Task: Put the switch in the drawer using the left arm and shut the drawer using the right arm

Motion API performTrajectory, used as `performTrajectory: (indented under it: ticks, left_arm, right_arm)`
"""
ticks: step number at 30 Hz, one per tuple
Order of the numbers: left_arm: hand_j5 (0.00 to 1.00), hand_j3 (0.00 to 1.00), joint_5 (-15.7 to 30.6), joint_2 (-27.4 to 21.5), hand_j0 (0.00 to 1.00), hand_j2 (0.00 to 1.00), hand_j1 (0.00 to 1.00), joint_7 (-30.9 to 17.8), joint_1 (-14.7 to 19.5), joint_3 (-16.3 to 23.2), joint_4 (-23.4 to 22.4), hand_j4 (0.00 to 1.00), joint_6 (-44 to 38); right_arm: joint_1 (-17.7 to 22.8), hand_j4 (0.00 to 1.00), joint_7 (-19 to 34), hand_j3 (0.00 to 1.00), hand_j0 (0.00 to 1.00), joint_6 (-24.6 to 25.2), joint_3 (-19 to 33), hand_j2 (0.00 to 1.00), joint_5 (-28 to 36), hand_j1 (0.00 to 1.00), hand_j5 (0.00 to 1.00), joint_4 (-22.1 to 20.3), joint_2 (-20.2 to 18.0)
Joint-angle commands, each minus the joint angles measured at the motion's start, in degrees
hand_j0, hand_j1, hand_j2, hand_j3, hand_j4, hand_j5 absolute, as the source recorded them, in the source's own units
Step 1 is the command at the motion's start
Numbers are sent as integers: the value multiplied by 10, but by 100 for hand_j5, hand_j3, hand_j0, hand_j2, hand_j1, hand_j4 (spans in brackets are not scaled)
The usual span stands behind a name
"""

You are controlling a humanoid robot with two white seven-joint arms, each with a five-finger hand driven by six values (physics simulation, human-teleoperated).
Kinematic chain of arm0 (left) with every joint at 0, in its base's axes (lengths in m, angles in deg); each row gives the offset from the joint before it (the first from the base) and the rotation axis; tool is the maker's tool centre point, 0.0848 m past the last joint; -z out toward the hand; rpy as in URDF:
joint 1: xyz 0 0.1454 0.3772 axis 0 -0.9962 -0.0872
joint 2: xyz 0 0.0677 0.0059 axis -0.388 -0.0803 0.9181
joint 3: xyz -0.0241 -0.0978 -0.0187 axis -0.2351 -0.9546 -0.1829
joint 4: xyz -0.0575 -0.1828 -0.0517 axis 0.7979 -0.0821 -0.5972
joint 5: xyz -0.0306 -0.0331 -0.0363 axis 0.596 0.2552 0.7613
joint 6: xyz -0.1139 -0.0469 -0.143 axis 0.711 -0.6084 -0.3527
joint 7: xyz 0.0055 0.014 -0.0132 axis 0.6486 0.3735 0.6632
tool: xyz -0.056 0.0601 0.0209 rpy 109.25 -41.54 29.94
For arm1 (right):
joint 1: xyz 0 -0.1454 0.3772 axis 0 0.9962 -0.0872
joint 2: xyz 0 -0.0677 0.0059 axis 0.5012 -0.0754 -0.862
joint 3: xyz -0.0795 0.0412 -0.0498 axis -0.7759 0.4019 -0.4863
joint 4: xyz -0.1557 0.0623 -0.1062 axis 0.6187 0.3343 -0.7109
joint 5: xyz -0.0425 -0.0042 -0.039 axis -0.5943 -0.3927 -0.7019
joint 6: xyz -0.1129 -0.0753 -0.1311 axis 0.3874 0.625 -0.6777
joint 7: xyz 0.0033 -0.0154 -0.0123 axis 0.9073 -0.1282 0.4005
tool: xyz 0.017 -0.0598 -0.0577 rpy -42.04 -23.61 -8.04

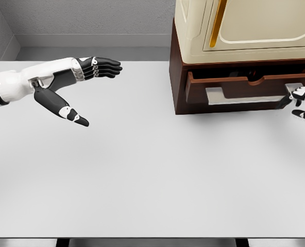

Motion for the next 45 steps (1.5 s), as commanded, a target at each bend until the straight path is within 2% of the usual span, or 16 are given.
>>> performTrajectory:
  ticks: [1, 5, 10, 24, 27, 33, 35, 43, 45]
  left_arm:
    - [100, 100, 4, 0, 100, 100, 100, 0, 0, 0, 0, 100, -1]
    - [100, 100, 4, 0, 100, 100, 100, 0, 1, 0, 0, 100, -1]
    - [100, 100, 4, 0, 100, 100, 100, 0, 0, 0, 0, 100, -1]
    - [100, 100, 4, 0, 100, 100, 100, 0, 0, 0, 0, 100, -1]
    - [100, 100, 4, 0, 100, 100, 100, 0, 0, 0, 0, 100, -1]
    - [100, 100, 4, 0, 100, 100, 100, 0, 0, 0, 0, 100, -1]
    - [100, 100, 4, 0, 100, 100, 100, 0, 0, 0, 0, 100, -1]
    - [100, 100, 4, 0, 100, 100, 100, 0, 0, 0, 0, 100, -1]
    - [100, 100, 4, 0, 100, 100, 100, 0, 0, 0, 0, 100, -1]
  right_arm:
    - [-1, 57, 1, 57, 57, -2, -14, 57, -7, 57, 57, 10, -1]
    - [-9, 57, 1, 57, 57, -2, -20, 57, -9, 57, 57, 10, 0]
    - [-49, 57, 1, 57, 57, -2, -54, 57, -9, 57, 57, 23, 1]
    - [-54, 58, 1, 58, 58, -2, -55, 58, -20, 58, 58, 48, 7]
    - [-75, 58, 1, 58, 58, -2, -72, 58, -24, 58, 58, 59, 11]
    - [-82, 58, 1, 58, 58, -2, -79, 58, -25, 58, 58, 65, 13]
    - [-98, 58, 1, 58, 58, -2, -95, 58, -31, 58, 58, 72, 13]
    - [-105, 58, 1, 58, 58, -2, -96, 58, -33, 58, 58, 78, 18]
    - [-103, 61, 1, 61, 61, -2, -96, 61, -36, 61, 61, 77, 16]
